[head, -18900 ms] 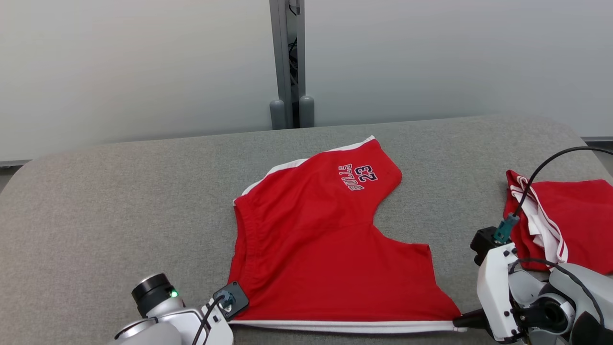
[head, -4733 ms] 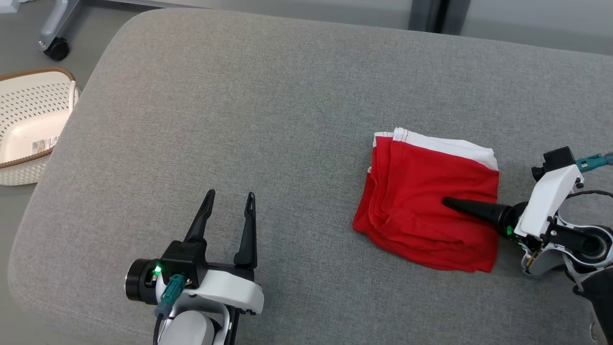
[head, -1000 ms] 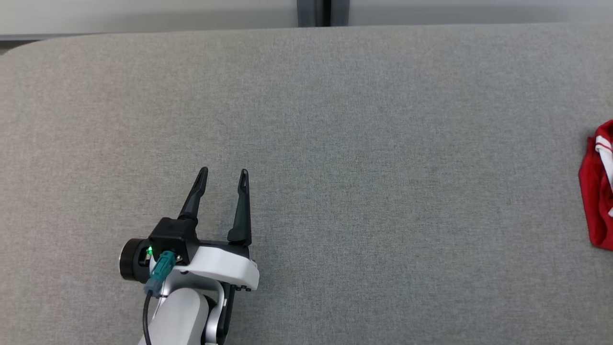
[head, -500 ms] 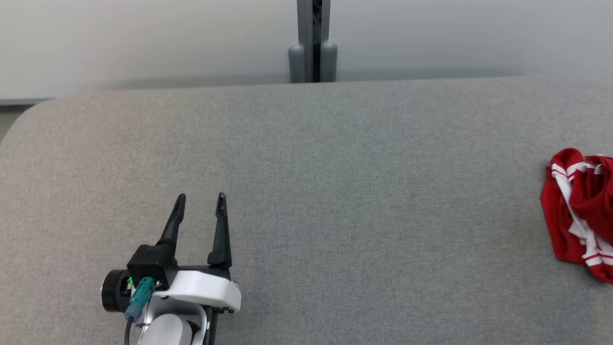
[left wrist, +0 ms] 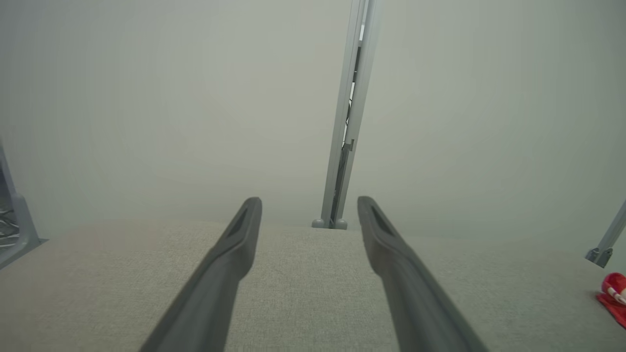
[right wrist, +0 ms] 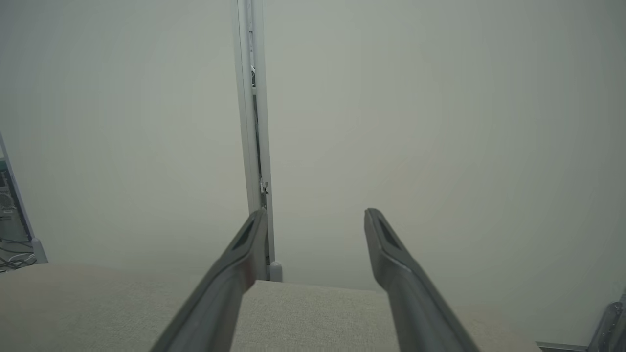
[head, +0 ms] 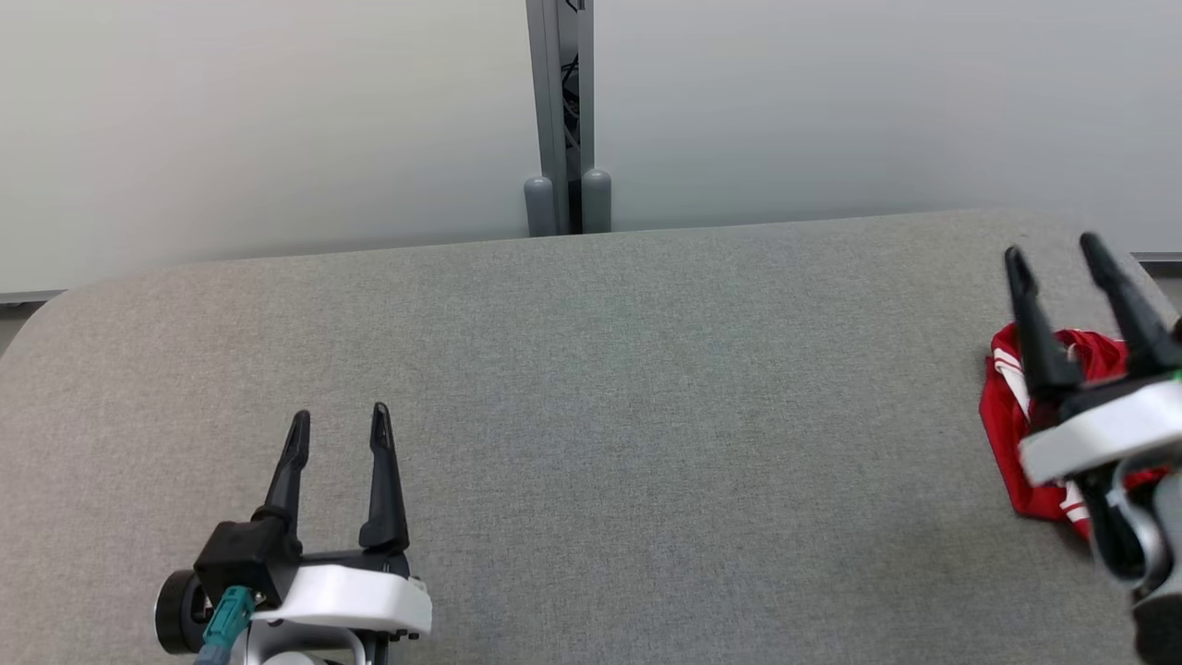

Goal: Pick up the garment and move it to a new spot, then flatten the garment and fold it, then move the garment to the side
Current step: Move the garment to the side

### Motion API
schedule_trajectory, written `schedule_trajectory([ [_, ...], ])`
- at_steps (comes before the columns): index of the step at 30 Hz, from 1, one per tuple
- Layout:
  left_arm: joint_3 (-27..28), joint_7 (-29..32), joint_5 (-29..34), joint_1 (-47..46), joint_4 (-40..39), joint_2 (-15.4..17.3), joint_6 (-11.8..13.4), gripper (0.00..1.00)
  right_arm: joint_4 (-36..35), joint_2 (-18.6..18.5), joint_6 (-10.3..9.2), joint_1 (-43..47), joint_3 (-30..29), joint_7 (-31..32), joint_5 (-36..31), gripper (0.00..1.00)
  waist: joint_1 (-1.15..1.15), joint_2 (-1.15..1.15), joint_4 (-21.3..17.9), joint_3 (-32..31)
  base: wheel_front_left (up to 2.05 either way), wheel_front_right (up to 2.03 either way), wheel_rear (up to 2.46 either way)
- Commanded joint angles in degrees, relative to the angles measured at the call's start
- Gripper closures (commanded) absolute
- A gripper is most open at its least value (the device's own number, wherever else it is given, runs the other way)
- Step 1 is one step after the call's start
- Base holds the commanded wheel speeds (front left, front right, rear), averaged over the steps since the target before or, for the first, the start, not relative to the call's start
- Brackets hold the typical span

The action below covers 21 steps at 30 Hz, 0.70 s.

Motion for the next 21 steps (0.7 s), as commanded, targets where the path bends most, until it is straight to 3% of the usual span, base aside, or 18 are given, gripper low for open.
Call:
schedule_trajectory([
  [1, 0.1, -0.2, 0.5, 0.9, -0.4, 0.2, 0.1, 0.0, -1.8, 1.5, 0.03, 2.3, -0.9, -0.5, -2.9, 0.0, 0.0, 0.0, 0.1, -0.1, 0.0, 0.0, 0.0],
  [5, -0.1, -0.2, 1.4, 1.7, -0.9, 0.2, 0.1, 0.0, -5.5, 7.4, 0.02, 8.3, -4.5, -0.6, -8.3, 0.0, 0.0, 0.0, 0.7, -0.3, 0.0, 0.0, 0.0],
  [11, -1.3, -0.2, 1.3, 3.3, 0.1, 0.2, 0.5, 0.0, -8.0, 13.2, 0.02, 15.2, -6.9, -0.5, -13.4, 0.0, 0.0, 0.0, 1.6, -0.2, 0.0, 0.0, 0.0],
  [21, -2.1, -0.2, 0.1, 4.6, 3.9, 0.2, 0.9, 0.0, -7.8, 16.0, 0.02, 18.3, -7.5, -0.6, -15.0, 0.0, 0.0, 0.0, 2.1, -0.1, 0.0, 0.0, 0.0],
])
